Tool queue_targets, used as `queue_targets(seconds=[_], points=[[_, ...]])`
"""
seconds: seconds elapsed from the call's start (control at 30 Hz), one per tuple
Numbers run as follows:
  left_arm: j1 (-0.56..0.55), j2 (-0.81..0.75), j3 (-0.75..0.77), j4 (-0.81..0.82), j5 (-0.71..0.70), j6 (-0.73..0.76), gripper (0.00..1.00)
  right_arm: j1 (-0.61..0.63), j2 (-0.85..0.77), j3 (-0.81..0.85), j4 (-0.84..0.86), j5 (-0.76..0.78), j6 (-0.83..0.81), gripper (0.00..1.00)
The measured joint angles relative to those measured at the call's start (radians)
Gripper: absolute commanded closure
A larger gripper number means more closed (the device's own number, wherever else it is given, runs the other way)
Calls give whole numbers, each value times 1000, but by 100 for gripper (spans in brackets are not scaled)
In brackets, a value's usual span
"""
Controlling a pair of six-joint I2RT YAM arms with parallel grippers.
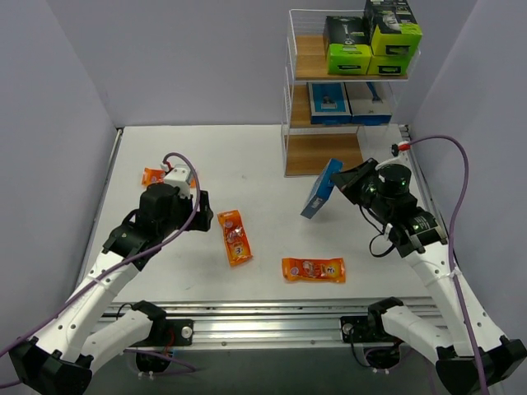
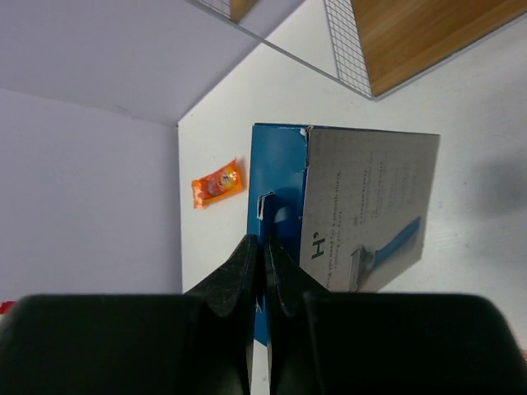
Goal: Place and organize the shaving razors onto the shelf
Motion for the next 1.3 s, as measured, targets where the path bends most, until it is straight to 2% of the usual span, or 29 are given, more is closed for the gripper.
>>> queue_targets(seconds=[0.23, 0.47, 0.6, 0.8, 0.9, 1.13, 1.3], points=[[3, 37, 89, 1, 118, -155, 6, 0, -71, -73, 138, 7, 59, 100], [7, 37, 90, 134, 302, -369, 6, 0, -127, -116, 278, 23, 84, 100], [15, 60, 13, 317, 428, -578, 6, -1, -165, -145, 385, 25, 100, 100], [16, 162, -235, 756, 561, -1089, 6, -1, -213, -249, 558, 23, 123, 100], [16, 216, -264, 869, 581, -1269, 6, 0, -222, -292, 625, 16, 131, 100], [-7, 239, -225, 1068, 575, -1519, 6, 20, -217, -352, 773, 6, 133, 100], [-66, 317, -192, 1168, 556, -1634, 6, 120, -182, -358, 858, 35, 101, 100]])
